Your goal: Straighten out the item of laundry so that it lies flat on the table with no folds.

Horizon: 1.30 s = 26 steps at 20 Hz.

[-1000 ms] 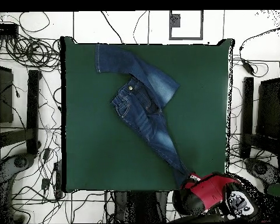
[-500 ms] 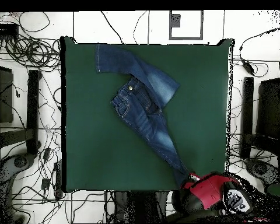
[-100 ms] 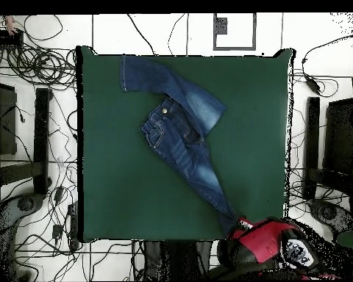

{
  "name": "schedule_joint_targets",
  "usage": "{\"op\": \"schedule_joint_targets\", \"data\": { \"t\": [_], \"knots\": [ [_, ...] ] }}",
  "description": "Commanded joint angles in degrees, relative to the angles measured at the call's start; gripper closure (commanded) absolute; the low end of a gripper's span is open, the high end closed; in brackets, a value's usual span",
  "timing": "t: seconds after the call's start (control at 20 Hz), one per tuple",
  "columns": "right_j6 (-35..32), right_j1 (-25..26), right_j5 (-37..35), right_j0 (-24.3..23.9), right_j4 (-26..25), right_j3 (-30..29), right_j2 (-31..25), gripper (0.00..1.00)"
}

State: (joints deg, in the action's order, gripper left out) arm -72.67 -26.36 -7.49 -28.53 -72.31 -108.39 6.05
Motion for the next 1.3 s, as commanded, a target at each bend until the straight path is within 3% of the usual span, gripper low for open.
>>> {"op": "schedule_joint_targets", "data": {
  "t": [0.05, 0.3, 0.5, 0.9, 1.3],
  "knots": [
    [-11.1, 15.9, 7.0, 3.5, -2.9, 13.2, -0.8, 0.00],
    [-11.1, 16.2, 8.1, 5.7, -1.4, 14.6, 3.5, 0.00],
    [-12.8, 18.4, 10.9, 11.4, 0.0, 17.2, 10.6, 0.00],
    [-8.8, 18.9, 14.8, 13.7, 4.0, 17.2, 18.4, 0.00],
    [-6.1, 23.0, 21.0, 17.5, 13.4, 18.2, 26.2, 0.00]
  ]
}}
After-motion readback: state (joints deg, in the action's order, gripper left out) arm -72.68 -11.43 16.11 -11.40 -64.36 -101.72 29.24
